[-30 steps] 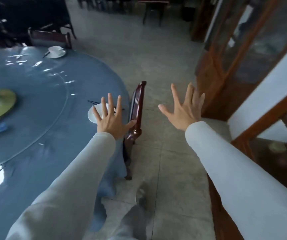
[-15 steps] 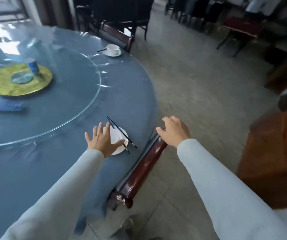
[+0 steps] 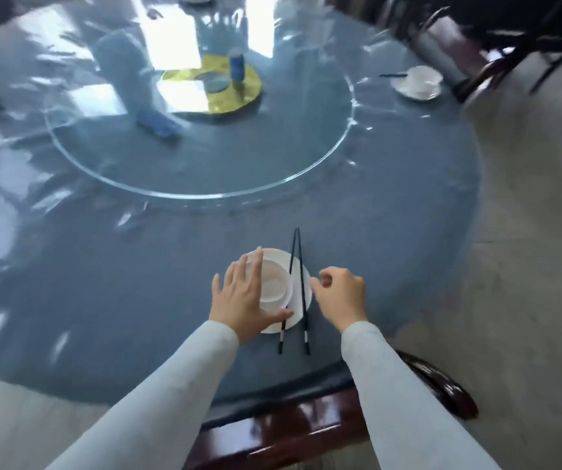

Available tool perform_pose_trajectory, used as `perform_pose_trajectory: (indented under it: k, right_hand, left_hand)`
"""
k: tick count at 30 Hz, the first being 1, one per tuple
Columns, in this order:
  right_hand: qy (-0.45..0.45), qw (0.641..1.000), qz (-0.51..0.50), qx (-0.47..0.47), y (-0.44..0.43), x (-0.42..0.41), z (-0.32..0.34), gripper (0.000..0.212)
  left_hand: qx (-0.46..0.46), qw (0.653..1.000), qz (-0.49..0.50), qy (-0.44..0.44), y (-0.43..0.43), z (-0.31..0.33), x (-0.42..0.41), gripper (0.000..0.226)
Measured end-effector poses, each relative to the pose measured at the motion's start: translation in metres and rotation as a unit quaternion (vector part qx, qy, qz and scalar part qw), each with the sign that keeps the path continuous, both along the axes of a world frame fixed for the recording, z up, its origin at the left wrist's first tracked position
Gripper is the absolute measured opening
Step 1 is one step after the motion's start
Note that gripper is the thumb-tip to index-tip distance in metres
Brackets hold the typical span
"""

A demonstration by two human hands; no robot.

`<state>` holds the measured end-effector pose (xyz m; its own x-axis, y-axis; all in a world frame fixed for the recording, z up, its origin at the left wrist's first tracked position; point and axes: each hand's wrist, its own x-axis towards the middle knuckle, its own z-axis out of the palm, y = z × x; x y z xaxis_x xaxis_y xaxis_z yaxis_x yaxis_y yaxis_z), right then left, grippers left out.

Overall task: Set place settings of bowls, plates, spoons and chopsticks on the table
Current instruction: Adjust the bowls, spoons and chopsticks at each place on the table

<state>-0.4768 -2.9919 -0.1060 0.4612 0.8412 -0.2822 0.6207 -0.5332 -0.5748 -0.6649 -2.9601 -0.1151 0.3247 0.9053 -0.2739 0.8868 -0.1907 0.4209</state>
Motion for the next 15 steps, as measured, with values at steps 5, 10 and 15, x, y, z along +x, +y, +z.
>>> perform_pose_trajectory:
  k: [5,10,15]
  right_hand:
    - [-0.012,0.997,0.039,0.067,0.014,-0.003,-0.037,0.031]
    - [-0.072,0.993,0.074,0.052,0.023,-0.007,-0.043,0.047]
    - [-0.117,0.987,0.107,0.032,0.027,-0.016,-0.042,0.032]
  left_hand:
    - [0.03,0.999,0.022,-0.027,-0.004,-0.008,0.001,0.133]
    - [0.028,0.998,0.001,-0.054,0.003,-0.006,-0.007,0.133]
    - [0.008,0.996,-0.016,-0.084,0.011,-0.008,-0.023,0.128]
